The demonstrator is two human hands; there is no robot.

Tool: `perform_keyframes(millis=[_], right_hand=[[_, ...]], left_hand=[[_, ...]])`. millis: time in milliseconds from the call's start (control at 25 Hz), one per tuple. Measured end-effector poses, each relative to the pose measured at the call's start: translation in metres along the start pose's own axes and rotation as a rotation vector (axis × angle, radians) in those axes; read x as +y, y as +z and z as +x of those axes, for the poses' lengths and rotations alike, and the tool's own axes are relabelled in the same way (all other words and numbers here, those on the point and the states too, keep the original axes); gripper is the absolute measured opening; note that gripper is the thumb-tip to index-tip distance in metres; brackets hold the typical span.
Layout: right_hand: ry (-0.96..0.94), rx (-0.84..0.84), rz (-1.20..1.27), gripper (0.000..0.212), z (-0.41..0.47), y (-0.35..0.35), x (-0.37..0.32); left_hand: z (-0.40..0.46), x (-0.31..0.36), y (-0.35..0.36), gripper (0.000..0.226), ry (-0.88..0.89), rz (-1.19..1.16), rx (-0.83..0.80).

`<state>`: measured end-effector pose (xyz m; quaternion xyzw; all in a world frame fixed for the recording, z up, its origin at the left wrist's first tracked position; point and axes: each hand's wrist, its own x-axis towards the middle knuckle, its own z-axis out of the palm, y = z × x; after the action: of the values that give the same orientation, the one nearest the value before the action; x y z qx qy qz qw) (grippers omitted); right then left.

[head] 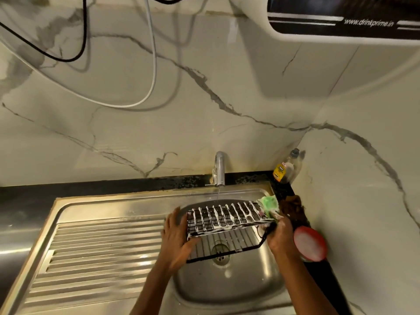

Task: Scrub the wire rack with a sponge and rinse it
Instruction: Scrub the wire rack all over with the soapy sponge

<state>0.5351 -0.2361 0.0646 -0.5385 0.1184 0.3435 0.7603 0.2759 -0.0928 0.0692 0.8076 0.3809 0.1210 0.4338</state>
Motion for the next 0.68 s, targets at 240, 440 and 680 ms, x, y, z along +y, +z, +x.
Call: perform_keyframes(millis=[240, 440, 680], right_hand=[[-0.233, 0.077, -0.07, 0.035, -0.012, 0.002, 0.006], [-0.204, 0.082, -0.086, 0.047, -0.023, 0.014, 0.007], [-0.463, -0.004, -0.463, 0.032, -0.032, 0.014, -0.007]], left_hand=[[0.005, 0.011, 0.002, 0.08, -0.49, -0.511, -0.078], [0.012, 0.036, 0.013, 0.1, -0.445, -0.304, 0.103], [0.01, 0.052, 0.038, 0.119, -0.547, 0.021, 0.118]])
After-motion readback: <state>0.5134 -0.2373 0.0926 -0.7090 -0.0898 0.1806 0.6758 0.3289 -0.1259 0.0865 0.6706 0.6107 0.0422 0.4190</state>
